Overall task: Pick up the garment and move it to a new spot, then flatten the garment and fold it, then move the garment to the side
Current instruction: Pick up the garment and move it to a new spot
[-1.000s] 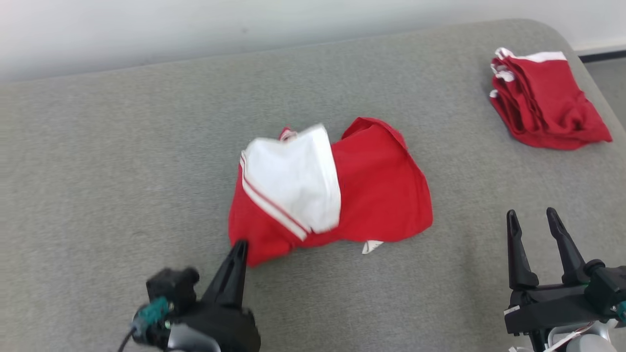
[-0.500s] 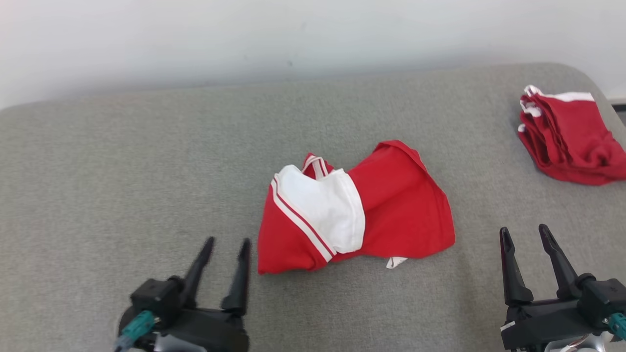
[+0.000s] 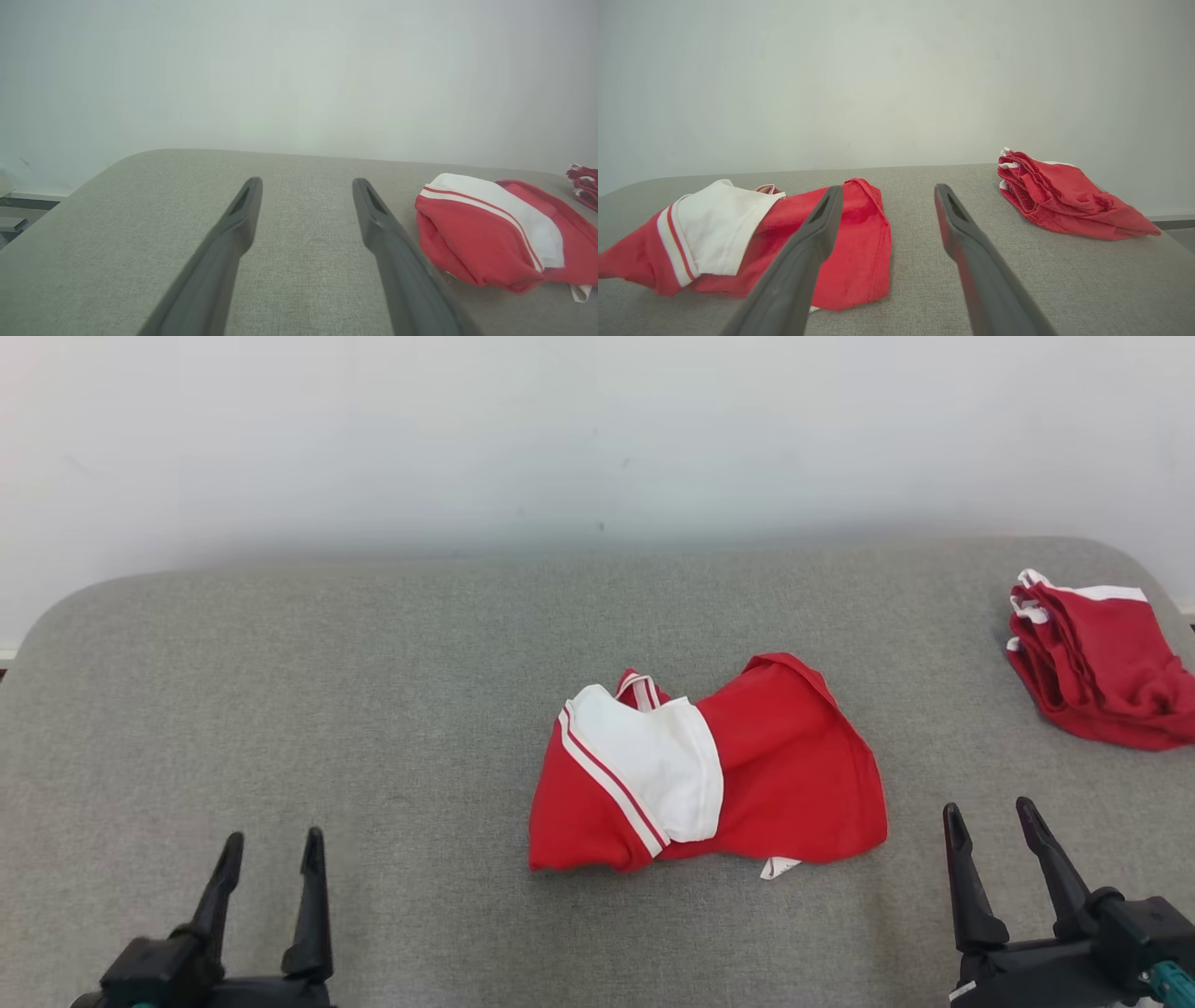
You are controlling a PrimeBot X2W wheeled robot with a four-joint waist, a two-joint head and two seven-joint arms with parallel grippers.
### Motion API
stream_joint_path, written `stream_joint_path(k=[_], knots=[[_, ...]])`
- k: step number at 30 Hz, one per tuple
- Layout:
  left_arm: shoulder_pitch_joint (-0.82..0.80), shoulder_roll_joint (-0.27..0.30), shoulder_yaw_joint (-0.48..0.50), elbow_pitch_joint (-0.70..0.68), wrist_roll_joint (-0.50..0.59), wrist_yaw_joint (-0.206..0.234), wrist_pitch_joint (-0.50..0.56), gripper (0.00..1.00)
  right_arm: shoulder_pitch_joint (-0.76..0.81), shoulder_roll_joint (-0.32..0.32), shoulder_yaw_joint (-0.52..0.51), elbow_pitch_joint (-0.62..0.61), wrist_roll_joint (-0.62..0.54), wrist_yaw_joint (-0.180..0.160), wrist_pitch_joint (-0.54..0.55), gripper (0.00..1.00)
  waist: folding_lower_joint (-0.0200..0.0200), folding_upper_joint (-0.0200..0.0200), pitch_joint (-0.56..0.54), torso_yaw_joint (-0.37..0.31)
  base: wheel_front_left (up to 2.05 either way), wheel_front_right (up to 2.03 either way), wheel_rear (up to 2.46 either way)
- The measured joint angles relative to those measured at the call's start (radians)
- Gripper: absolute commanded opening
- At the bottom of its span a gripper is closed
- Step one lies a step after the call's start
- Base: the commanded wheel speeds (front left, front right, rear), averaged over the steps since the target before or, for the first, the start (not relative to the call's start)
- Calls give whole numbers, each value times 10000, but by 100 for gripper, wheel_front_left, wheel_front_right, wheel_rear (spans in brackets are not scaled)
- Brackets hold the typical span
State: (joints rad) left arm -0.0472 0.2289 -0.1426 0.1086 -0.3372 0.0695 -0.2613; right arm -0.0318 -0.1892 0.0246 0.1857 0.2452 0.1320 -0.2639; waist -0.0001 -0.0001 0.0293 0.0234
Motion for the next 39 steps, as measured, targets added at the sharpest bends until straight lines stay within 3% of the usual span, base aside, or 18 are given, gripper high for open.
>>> stream_joint_path(k=[8, 39], knots=[[671, -253, 842, -374, 215, -169, -2, 100, 563, 132, -61, -217, 10, 0, 0, 100, 0, 0, -212, 58, 0, 0, 0], [1003, -1363, 2113, -148, 1285, -1218, -2, 100, 1113, 454, 90, -61, 13, 0, 0, 100, 1, 1, -292, -67, 0, 0, 0]])
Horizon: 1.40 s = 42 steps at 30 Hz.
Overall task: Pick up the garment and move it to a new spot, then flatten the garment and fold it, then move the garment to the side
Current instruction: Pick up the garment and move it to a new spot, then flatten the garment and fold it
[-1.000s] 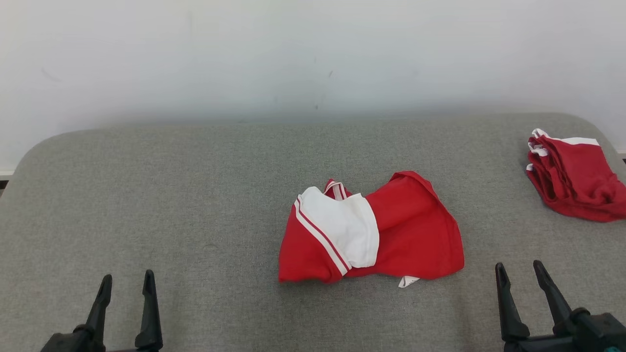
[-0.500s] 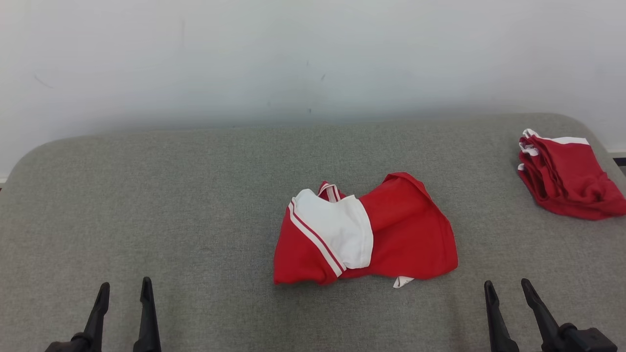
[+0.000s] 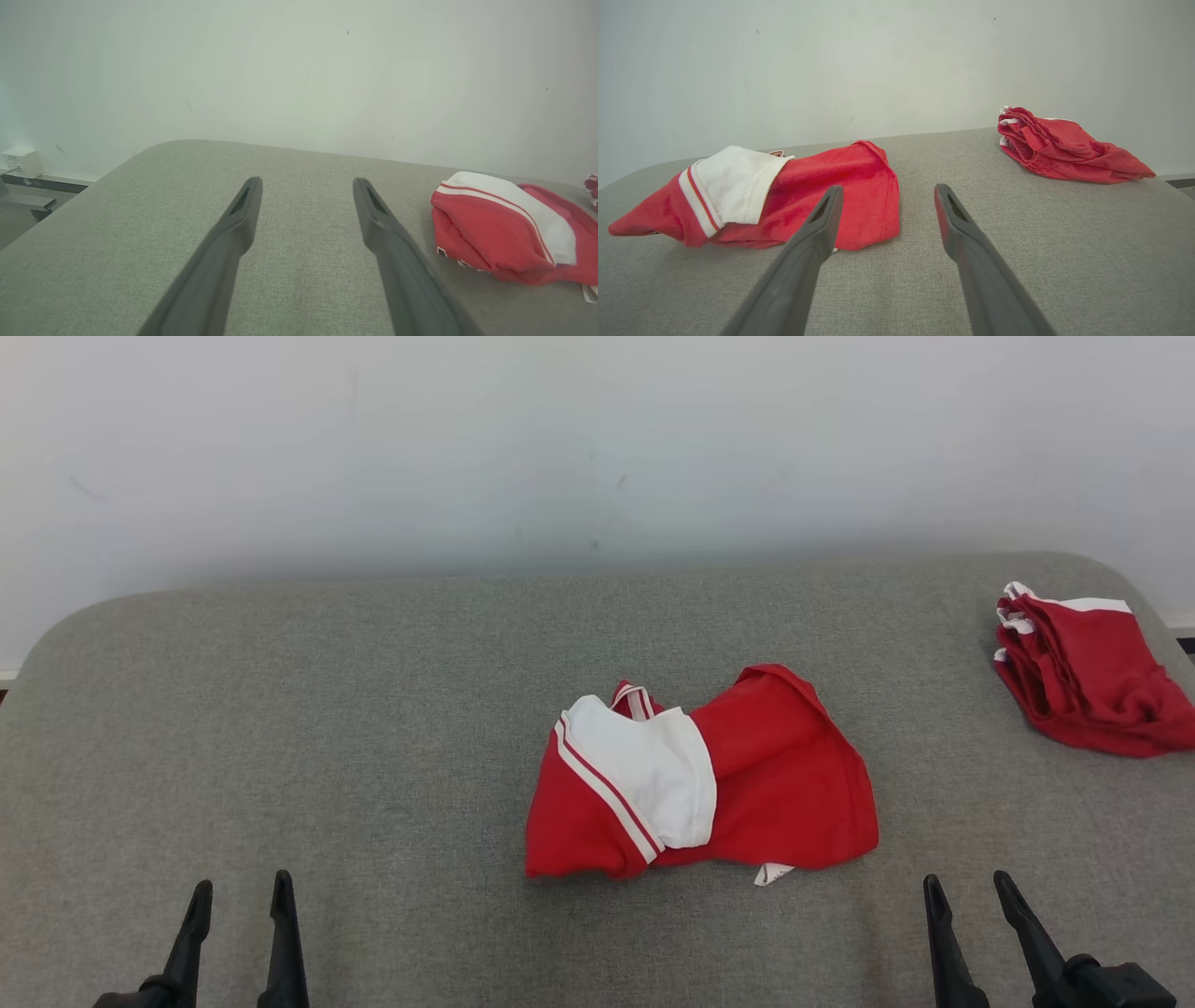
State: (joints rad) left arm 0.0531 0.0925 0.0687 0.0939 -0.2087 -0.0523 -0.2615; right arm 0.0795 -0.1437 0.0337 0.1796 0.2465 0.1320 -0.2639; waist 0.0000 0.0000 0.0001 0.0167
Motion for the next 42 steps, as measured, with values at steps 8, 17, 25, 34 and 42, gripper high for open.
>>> stream_joint_path(k=[8, 17, 25, 34, 42], knots=[[-242, -73, -19, 198, 245, -188, -12, 100, -75, 12, 33, 65, 13, 0, 0, 100, 0, 0, 82, -10, 0, 0, 0], [-3124, 520, -796, 915, 125, -635, 554, 100, -586, 46, 155, 132, 176, 0, -2, 100, 1, 0, 576, -235, 0, 0, 0], [-5937, 1321, -2121, 1710, -1005, -769, 2610, 100, -995, 178, 67, 270, 282, 0, 0, 100, 1, 0, 1114, -892, 0, 0, 0], [-7565, 2301, -3923, 2435, -2721, -784, 5030, 100, -1363, 347, 6, 378, 408, 0, 0, 100, 2, 1, 1690, -1804, 0, 0, 0], [-7921, 2581, -4826, 3252, -3547, -784, 6613, 100, -1608, 384, 10, 418, 456, 0, 0, 100, 2, 1, 2099, -2422, 0, 0, 0]])
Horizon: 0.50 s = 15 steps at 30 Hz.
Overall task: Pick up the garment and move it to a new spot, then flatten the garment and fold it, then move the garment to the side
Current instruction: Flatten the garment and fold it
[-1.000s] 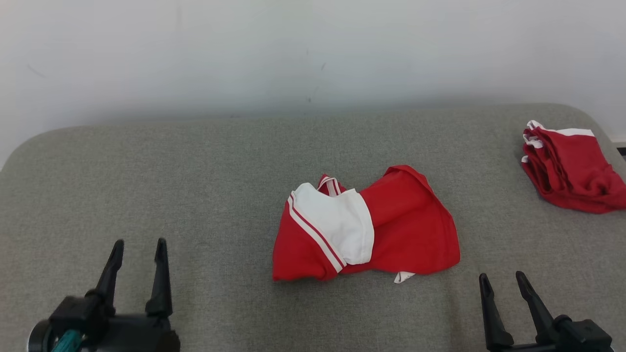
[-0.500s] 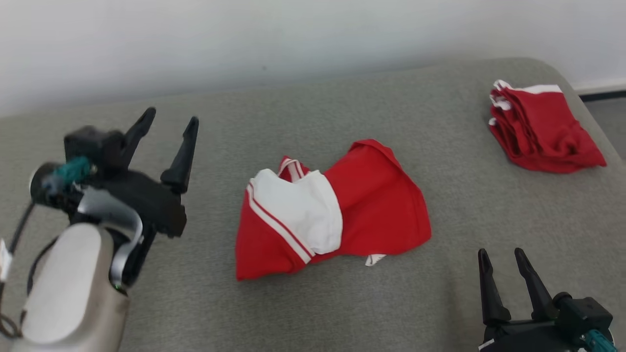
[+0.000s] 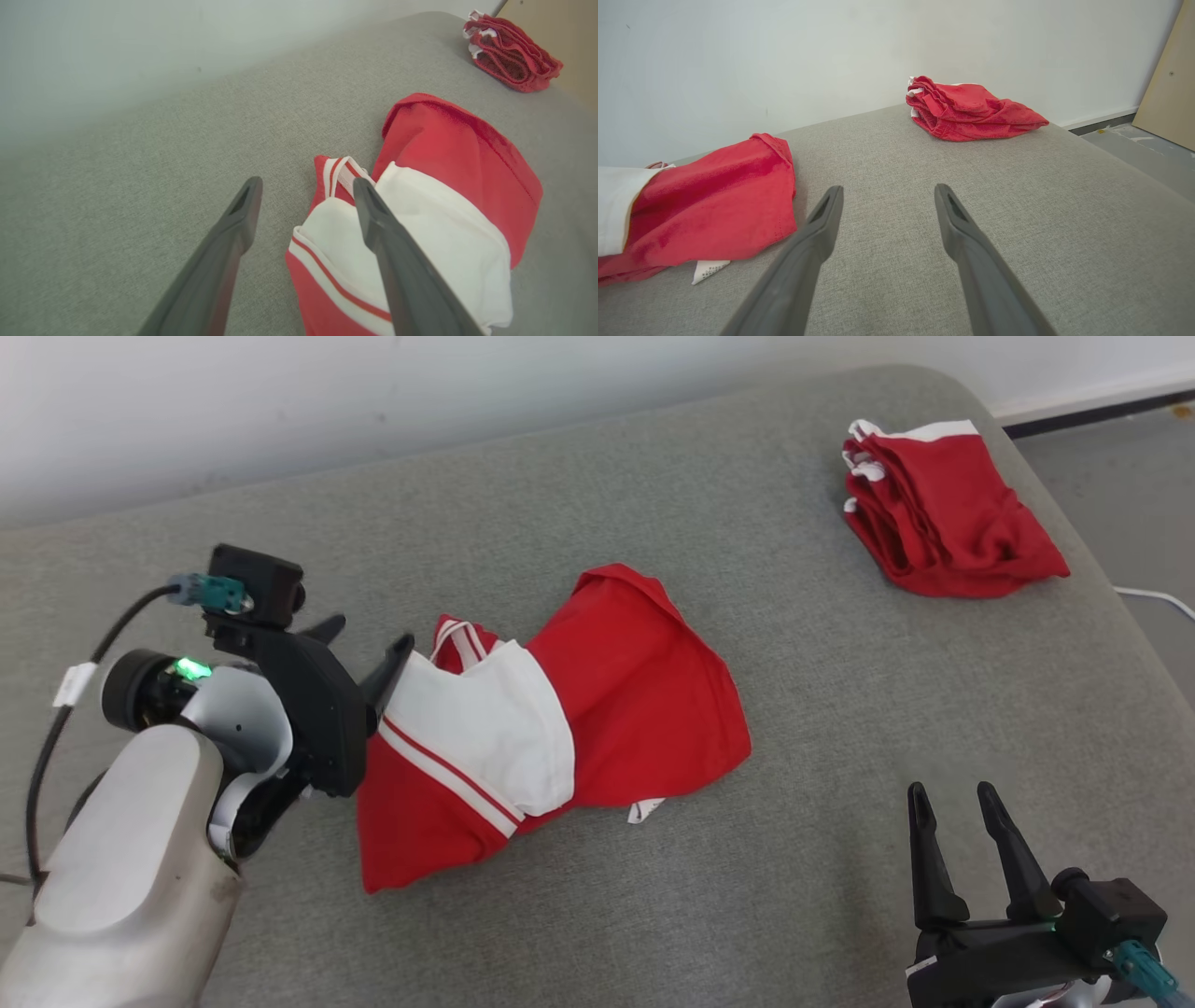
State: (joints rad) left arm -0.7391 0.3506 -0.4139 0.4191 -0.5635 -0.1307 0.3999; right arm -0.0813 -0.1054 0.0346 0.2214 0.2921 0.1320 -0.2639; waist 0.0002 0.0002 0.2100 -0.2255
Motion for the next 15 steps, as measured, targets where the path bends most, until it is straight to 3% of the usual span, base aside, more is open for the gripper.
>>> stream_joint_path(k=[10, 11, 13, 15], knots=[[-65, 136, -610, 562, -648, 0, 1662, 100, -29, 25, 6, 10, 0, 0, 0, 100, 0, 0, 248, -395, 0, 0, 0], [-58, 142, -662, 583, -652, 0, 1783, 80, -37, 27, 4, 12, 0, 0, 0, 100, 0, 0, 256, -408, 0, 0, 0], [-51, 148, -690, 566, -694, 0, 1806, 0, -67, 25, -4, 10, 0, 0, 0, 100, -1, 0, 276, -424, 0, 0, 0], [-49, 157, -717, 577, -706, 0, 1831, 0, -72, 25, -15, 8, 0, 0, 0, 100, -1, 0, 282, -423, 0, 0, 0]])
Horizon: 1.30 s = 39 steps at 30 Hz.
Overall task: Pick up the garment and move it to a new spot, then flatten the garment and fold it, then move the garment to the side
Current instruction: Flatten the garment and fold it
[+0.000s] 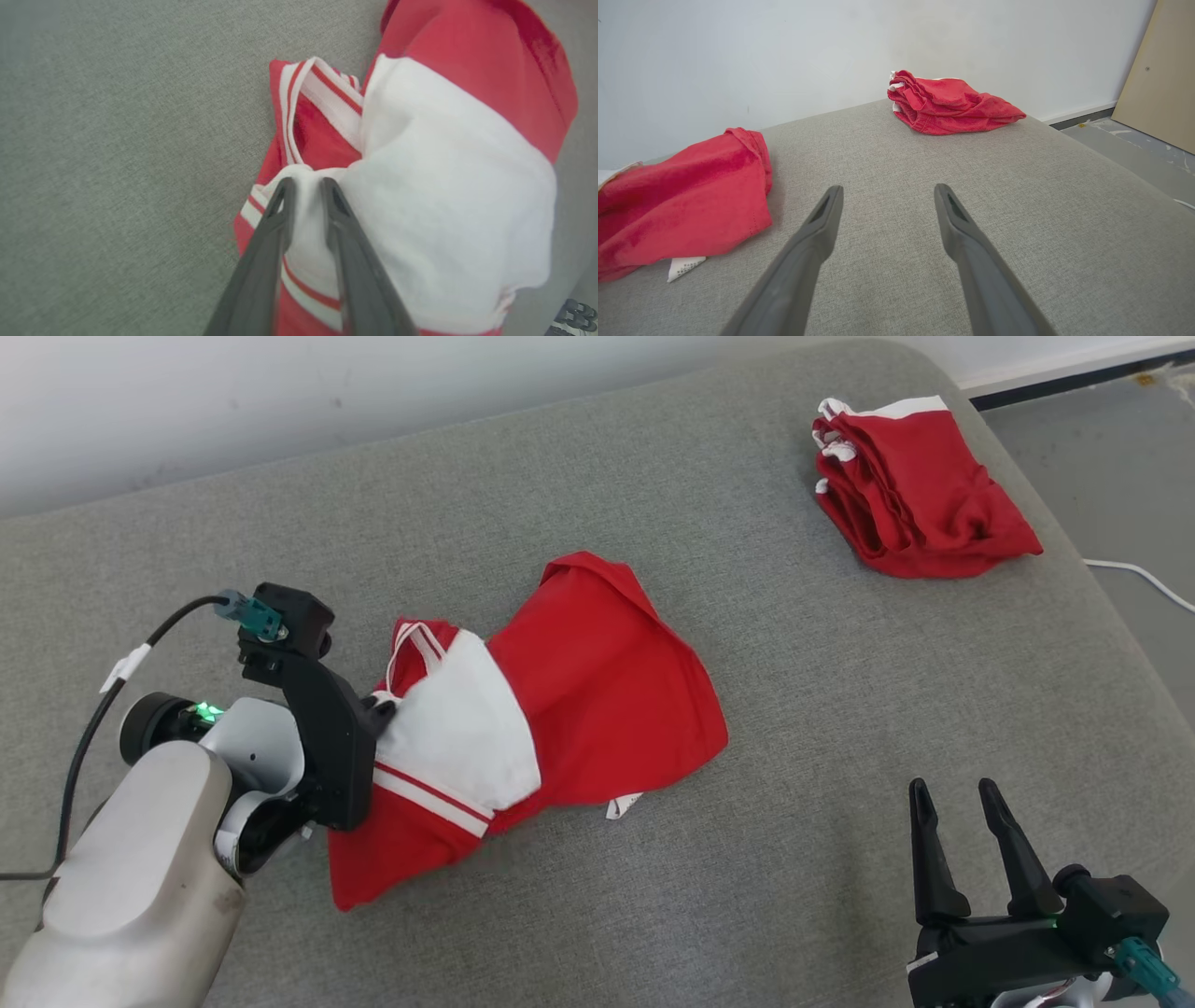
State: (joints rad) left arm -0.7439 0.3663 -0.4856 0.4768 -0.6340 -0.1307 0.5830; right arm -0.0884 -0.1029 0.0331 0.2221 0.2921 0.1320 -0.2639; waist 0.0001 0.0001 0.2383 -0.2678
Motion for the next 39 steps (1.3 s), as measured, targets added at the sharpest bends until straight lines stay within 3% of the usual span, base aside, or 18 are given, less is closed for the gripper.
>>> stream_joint_path(k=[6, 13, 17, 29, 33, 39], knots=[[60, 138, -121, -123, 8, 0, -330, 0, -20, -8, -155, -31, -21, 0, -2, 100, 0, 0, -5, 116, 0, 0, 0], [-182, 125, 230, -650, 270, 84, -2445, 0, 16, -48, -261, -82, -81, 0, -2, 100, 0, 0, -126, 474, 0, 0, 0], [267, 35, 493, -1271, 397, 510, -3567, 0, 127, -79, -305, -132, -109, 0, 0, 100, 0, 0, -238, 793, 0, 0, 0], [4377, 19, 1373, -4148, 414, 2079, -6422, 0, 541, -259, -504, -259, -240, 0, -2, 100, -1, -1, -523, 2049, 0, 0, 0], [5924, -374, 1181, -4723, 293, 2276, -7139, 0, 599, -426, -568, -238, -245, 0, -2, 100, -1, -2, -553, 2613, 0, 0, 0], [6897, -723, 1110, -4140, 224, 2353, -7879, 0, 662, -556, -545, -207, -282, 0, 0, 100, -1, -1, -600, 3206, 0, 0, 0]])
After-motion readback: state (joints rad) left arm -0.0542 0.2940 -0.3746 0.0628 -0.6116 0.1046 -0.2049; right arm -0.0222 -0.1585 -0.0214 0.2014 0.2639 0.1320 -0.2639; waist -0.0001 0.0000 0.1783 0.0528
